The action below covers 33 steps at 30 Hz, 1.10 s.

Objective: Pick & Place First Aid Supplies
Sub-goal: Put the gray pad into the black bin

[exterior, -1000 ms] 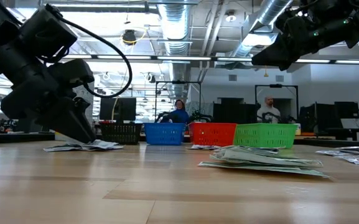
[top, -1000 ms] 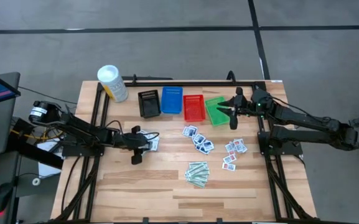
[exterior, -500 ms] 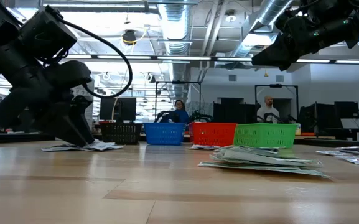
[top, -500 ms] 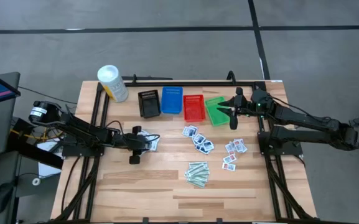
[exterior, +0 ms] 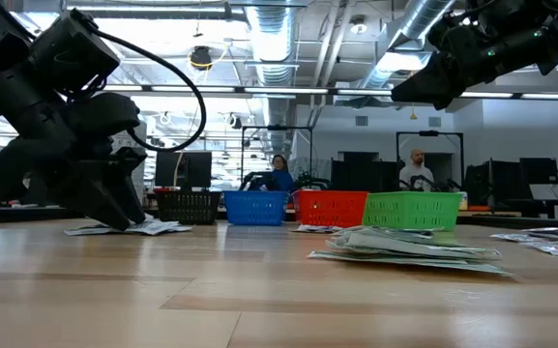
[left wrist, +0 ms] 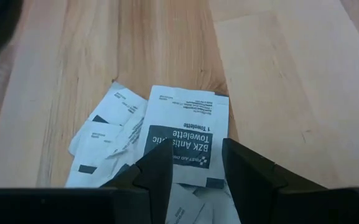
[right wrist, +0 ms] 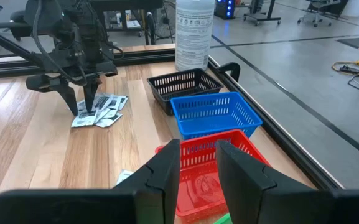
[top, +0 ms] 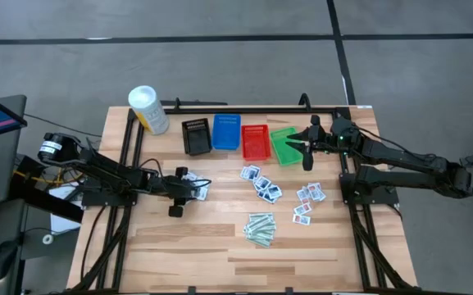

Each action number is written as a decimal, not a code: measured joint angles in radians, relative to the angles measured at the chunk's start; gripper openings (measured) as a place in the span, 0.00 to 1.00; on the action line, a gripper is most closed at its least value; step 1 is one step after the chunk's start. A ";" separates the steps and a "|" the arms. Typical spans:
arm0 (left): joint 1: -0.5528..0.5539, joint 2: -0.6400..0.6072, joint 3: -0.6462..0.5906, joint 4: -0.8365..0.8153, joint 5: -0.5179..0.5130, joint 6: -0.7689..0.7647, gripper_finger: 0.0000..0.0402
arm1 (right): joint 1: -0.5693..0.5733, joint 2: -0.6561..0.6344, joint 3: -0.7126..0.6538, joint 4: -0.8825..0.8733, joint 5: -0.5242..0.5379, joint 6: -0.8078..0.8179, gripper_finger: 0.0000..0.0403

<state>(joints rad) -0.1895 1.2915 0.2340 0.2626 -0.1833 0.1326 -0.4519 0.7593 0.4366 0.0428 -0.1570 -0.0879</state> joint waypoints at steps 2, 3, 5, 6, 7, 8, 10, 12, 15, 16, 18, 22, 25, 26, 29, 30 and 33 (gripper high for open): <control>0.000 0.000 0.000 -0.001 0.001 0.000 0.35 | 0.000 0.000 0.000 -0.001 0.000 0.000 0.24; 0.000 0.000 0.000 -0.001 0.012 -0.001 0.35 | 0.000 0.000 0.000 -0.001 0.000 0.000 0.24; -0.002 0.000 0.000 0.000 0.057 -0.004 0.35 | 0.000 0.000 0.000 -0.001 0.000 0.000 0.24; -0.005 0.000 0.000 0.000 0.078 -0.011 0.35 | 0.000 0.000 0.000 -0.001 0.000 0.000 0.24; -0.011 0.000 0.000 0.000 0.087 -0.022 0.35 | 0.000 0.000 0.000 -0.002 0.000 0.000 0.24; -0.019 0.000 0.000 0.000 0.088 -0.034 0.35 | 0.000 0.000 0.000 -0.002 0.000 0.000 0.24; -0.037 0.000 0.000 0.002 0.088 -0.040 0.35 | 0.000 0.000 0.000 -0.002 0.000 0.000 0.24; -0.052 0.000 0.000 0.006 0.088 -0.040 0.35 | 0.000 0.000 0.000 -0.003 0.000 0.000 0.24; -0.056 0.000 0.000 0.007 0.088 -0.042 0.35 | 0.000 0.000 0.000 -0.003 0.000 0.000 0.24; -0.056 0.000 0.000 0.007 0.085 -0.042 0.35 | 0.000 0.000 0.000 -0.003 0.000 0.000 0.24; -0.056 0.000 0.000 0.006 0.080 -0.041 0.35 | 0.000 0.000 0.000 -0.004 0.000 0.000 0.24; -0.056 0.011 0.000 0.006 0.080 -0.040 0.35 | 0.000 0.000 0.000 -0.006 0.000 0.000 0.24; -0.056 0.054 0.002 0.030 0.089 -0.045 0.35 | 0.000 0.000 0.000 -0.006 0.000 0.000 0.24; -0.056 0.074 0.003 0.042 0.097 -0.046 0.35 | 0.000 0.000 0.000 -0.006 0.000 0.000 0.24; -0.056 0.131 0.004 0.108 0.108 -0.047 0.35 | 0.000 0.000 0.000 -0.006 0.000 0.000 0.24; -0.056 0.145 0.003 0.128 0.110 -0.046 0.35 | 0.000 0.000 0.000 -0.006 0.000 0.000 0.24; -0.056 0.172 0.002 0.179 0.112 -0.045 0.35 | 0.000 0.000 0.000 -0.006 0.000 0.000 0.24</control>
<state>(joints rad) -0.2459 1.4632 0.2363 0.4416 -0.0711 0.0872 -0.4517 0.7593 0.4366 0.0368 -0.1570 -0.0883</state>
